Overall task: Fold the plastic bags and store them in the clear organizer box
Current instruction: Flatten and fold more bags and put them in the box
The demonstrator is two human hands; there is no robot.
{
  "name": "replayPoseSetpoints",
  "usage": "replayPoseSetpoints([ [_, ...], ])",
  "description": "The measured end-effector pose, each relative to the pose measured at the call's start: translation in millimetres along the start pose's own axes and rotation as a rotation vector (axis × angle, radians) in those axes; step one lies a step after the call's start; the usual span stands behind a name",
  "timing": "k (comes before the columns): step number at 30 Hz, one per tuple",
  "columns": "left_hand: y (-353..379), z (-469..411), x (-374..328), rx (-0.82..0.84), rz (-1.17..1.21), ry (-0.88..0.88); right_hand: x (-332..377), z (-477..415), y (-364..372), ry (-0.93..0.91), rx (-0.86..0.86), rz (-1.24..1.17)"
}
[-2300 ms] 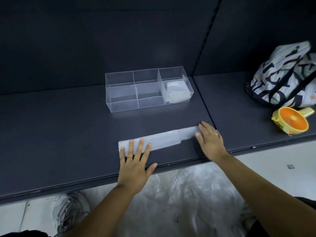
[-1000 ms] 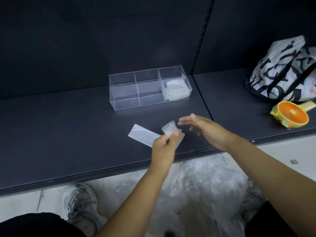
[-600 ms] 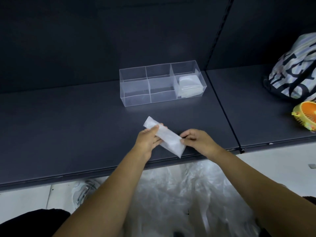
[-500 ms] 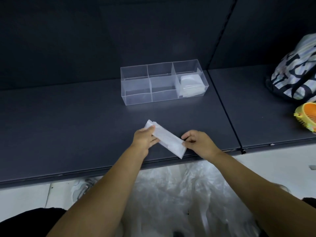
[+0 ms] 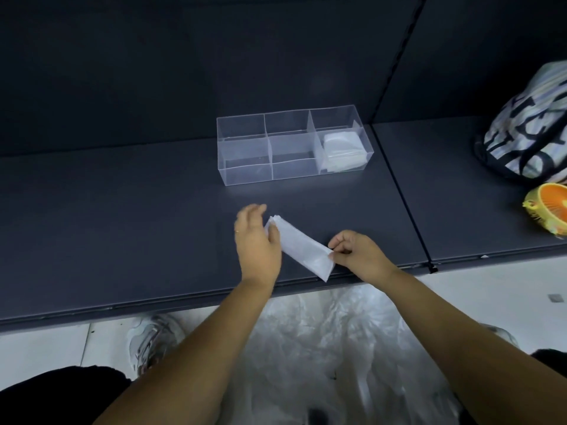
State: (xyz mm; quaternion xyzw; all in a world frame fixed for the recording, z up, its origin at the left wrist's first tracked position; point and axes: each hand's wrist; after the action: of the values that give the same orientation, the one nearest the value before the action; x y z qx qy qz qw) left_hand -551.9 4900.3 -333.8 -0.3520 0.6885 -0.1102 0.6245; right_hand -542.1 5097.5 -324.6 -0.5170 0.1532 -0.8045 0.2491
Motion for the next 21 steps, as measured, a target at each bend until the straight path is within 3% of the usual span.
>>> replayPoseSetpoints([
  [2,4.6,33.0,-3.2,0.204,-0.044,0.251,1.6,1.7,-0.5,0.007,0.01,-0.01],
  [5,11.1,72.0,3.0,0.51,-0.181,0.448,5.7,4.8,-4.3,0.067,0.023,-0.061],
  [7,9.2,77.5,5.4,0.527,-0.191,0.457,9.0,9.0,-8.3,0.18,0.064,-0.139],
  [11,6.6,69.9,-0.7,0.366,-0.167,0.5,16.4,20.9,-16.0,0.322,0.156,-0.344],
  [14,-2.4,62.7,-10.2,0.467,-0.138,0.364,17.5,22.4,-27.8,0.064,0.104,-0.135],
  [16,-5.4,55.5,-9.4,0.505,-0.083,0.282,18.0,21.7,-33.0,-0.083,0.218,-0.085],
  [18,-5.8,44.8,-9.7,0.534,-0.055,0.212,16.6,18.3,-26.6,-0.112,0.348,-0.087],
  [21,-1.8,26.0,-7.6,0.629,0.005,0.019,14.0,10.5,-7.5,-0.086,0.252,-0.12],
])
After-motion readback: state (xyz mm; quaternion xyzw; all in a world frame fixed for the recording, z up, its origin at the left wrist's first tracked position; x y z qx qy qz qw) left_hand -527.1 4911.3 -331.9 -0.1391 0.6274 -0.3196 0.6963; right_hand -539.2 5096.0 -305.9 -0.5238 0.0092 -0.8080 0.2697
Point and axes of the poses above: each hand's wrist, its own z-axis away from the middle knuckle, its own y-axis out of the palm, x = y × z, and after that the axes turned 3 degrees about -x, right-handed
